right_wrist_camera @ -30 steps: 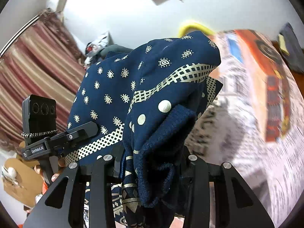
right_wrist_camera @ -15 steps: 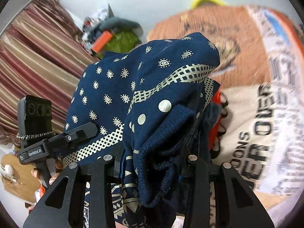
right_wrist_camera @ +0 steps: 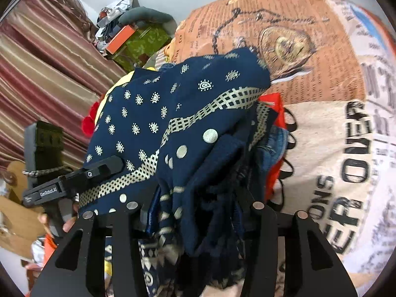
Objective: Fold large clothes
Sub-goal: 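Lower the hoodie onto the pile beside the jeans and open both tools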
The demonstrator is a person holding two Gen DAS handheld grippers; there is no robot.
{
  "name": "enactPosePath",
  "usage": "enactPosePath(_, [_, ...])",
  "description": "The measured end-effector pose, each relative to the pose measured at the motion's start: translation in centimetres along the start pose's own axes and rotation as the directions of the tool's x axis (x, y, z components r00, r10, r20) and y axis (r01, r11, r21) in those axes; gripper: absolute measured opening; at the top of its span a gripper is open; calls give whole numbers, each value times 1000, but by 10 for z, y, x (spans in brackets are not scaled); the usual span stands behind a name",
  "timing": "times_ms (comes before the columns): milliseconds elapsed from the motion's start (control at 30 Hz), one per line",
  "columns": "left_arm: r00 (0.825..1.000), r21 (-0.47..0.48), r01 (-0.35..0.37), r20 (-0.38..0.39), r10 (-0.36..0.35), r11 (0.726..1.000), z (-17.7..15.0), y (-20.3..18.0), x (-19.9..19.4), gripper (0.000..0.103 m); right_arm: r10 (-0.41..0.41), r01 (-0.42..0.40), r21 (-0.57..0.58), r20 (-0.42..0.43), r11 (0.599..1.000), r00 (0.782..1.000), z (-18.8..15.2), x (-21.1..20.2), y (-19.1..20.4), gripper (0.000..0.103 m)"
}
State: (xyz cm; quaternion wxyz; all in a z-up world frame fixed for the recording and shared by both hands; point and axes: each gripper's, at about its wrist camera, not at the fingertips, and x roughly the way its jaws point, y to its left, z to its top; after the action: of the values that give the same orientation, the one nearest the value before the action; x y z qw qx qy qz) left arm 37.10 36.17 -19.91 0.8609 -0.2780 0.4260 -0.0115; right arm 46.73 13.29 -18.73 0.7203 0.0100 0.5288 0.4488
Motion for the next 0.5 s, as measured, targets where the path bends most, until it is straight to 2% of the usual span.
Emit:
enactPosePath(100, [996,61,-90,25,89,994,-7,-17,-19,69,-79,80,-53,32,995,996,-5,-12,11,44])
enactPosePath(200, [987,116,-152,72,144,982,-18,-25,-36,69,-146,156,-122,89,980,985,-15,-24,21,45])
enactPosePath(333, [973,185,-218,113,200,958,-34,-36,-51,82,-211,229,-169,120,959,970,-25,-26,26,64])
enactPosePath(400, [967,214,-251,102,235,944,-44,-39,-51,85,-252,270,-194,111,943,961,-32,-20,24,65])
enactPosePath(467, [955,234,-296,100,280,926,-55,-34,-47,95,-262,276,-193,97,942,960,-37,-18,17,70])
enactPosePath(500, [951,232,-308,103,292,923,-59,-33,-47,97,-262,275,-186,92,943,961,-40,-19,13,71])
